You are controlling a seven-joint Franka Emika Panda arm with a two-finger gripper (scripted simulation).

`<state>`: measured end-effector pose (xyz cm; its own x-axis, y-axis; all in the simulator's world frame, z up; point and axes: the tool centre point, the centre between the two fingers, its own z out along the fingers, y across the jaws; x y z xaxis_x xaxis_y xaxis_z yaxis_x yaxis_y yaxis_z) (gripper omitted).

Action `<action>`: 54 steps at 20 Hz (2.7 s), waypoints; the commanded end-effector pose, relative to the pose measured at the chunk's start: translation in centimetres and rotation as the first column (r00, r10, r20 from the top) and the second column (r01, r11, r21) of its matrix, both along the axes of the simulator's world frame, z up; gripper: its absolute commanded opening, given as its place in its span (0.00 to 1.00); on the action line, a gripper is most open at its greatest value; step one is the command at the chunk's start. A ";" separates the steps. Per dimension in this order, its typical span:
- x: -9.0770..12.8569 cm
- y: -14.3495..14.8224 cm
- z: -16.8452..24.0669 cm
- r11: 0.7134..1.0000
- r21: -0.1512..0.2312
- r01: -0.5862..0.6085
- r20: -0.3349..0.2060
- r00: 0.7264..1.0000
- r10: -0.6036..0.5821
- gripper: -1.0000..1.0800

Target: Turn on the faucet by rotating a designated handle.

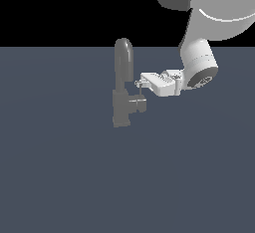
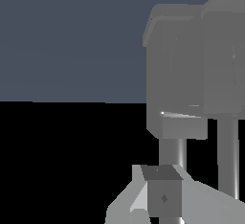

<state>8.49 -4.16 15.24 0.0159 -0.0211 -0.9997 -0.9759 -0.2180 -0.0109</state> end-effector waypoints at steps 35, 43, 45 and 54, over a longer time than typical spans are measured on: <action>-4.2 -0.6 0.6 1.000 0.016 0.026 -0.012 1.000 -0.025 0.00; -6.7 -1.1 -0.8 1.000 0.018 0.024 -0.018 1.000 -0.023 0.00; -7.3 -1.3 -1.2 1.000 0.018 0.023 -0.019 1.000 -0.023 0.00; -8.4 -1.5 -1.6 1.000 0.017 0.021 0.005 1.000 -0.021 0.00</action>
